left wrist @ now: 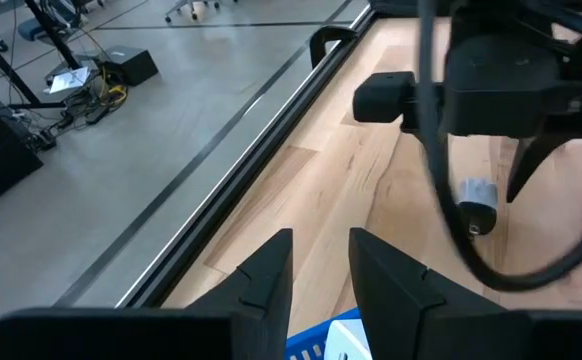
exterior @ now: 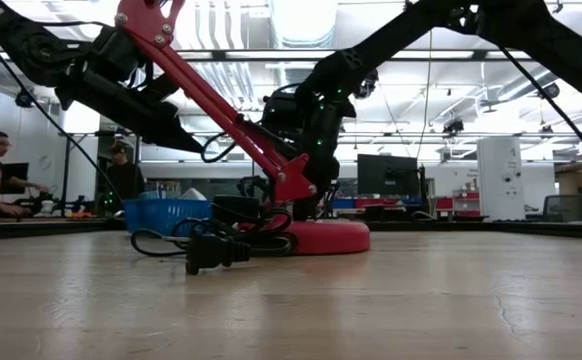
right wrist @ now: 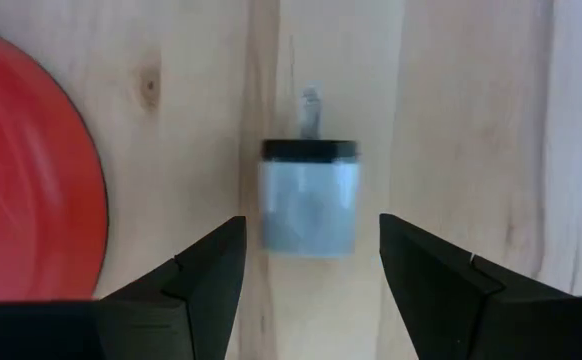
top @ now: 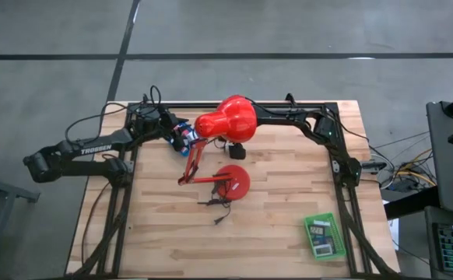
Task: Pick & Place Office items
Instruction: Put the white black charger adapter into the blue bin
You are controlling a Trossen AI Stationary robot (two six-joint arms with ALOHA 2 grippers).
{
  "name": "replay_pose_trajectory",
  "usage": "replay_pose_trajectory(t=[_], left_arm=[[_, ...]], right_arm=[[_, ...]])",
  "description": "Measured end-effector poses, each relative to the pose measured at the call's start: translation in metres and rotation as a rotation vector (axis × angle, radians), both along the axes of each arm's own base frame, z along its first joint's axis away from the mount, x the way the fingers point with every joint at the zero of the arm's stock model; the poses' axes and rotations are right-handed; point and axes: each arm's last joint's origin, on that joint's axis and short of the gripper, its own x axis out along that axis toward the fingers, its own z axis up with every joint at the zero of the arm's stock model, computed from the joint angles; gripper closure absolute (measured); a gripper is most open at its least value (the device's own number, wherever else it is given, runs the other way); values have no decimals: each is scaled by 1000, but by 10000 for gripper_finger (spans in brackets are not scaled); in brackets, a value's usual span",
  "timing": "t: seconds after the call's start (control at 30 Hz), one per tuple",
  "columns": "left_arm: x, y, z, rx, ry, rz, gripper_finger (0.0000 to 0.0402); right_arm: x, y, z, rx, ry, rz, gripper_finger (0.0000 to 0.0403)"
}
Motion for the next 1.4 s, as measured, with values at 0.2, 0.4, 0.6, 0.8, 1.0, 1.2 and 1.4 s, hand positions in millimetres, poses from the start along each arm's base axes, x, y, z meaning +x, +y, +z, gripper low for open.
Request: replay_pose_trajectory(t=[0.2,0.4,0.6,0.8,1.0,1.2,1.4], left_arm=[[0,0,0,1,0,0,296],[0,0,0,3,-4,0,296],[0,0,1,5,-6,0,296],[0,0,1,5,-6,0,296],[0,0,1,5,-5,0,296],[0,0,1,5,-5,1,296],[0,0,1,7,-4,0,296]], right_arm=[[1,2,-1,-15,0,-4,179],[1,2,-1,-15,-2,-10,179],[2,1,-1,-16,-9,-18,193],[2,1,-1,-17,-12,-16,276],[2,1,-1,-17,-14,-5,294],[2,1,-1,-19,-14,0,294],[5,1,0,-27,-42,-1,294]])
